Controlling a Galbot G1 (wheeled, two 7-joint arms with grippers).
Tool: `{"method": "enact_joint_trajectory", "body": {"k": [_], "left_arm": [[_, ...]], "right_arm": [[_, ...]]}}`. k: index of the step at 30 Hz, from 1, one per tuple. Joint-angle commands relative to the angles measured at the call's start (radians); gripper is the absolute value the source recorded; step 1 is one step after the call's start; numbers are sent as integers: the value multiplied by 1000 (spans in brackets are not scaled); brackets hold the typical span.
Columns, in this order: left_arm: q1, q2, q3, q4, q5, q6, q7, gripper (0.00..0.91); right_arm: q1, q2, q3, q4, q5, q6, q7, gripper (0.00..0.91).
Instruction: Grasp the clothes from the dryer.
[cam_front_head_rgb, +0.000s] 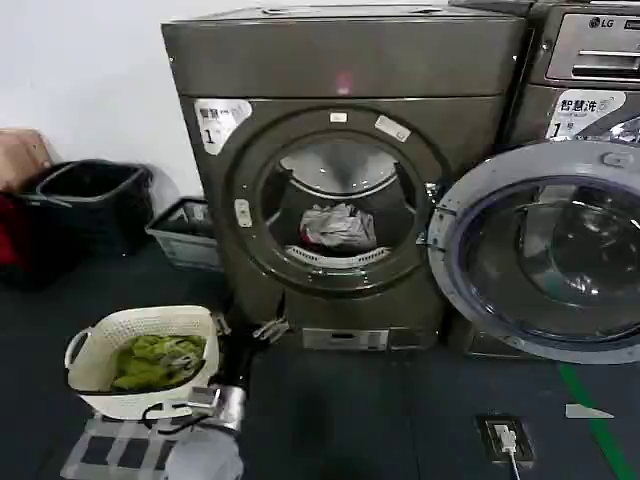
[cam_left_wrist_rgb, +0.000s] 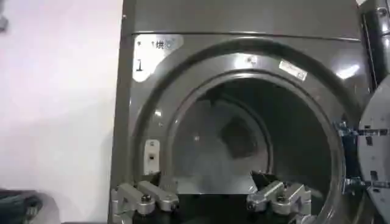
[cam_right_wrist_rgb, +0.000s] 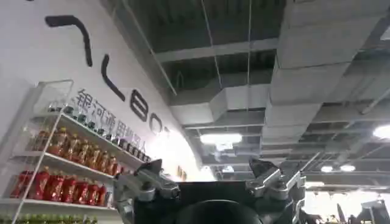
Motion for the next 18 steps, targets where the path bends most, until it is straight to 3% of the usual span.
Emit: {"method": "enact_joint_trajectory", "body": {"k": [1,18], "left_arm": [[0,1,-11,-2,-3,8,0,907],[3,12,-29,-9,-6,14,3,907]], "right_arm": [[-1,1,-1,0,3,22,-9,907],[3,2,0,5,24,33,-12,907]]}}
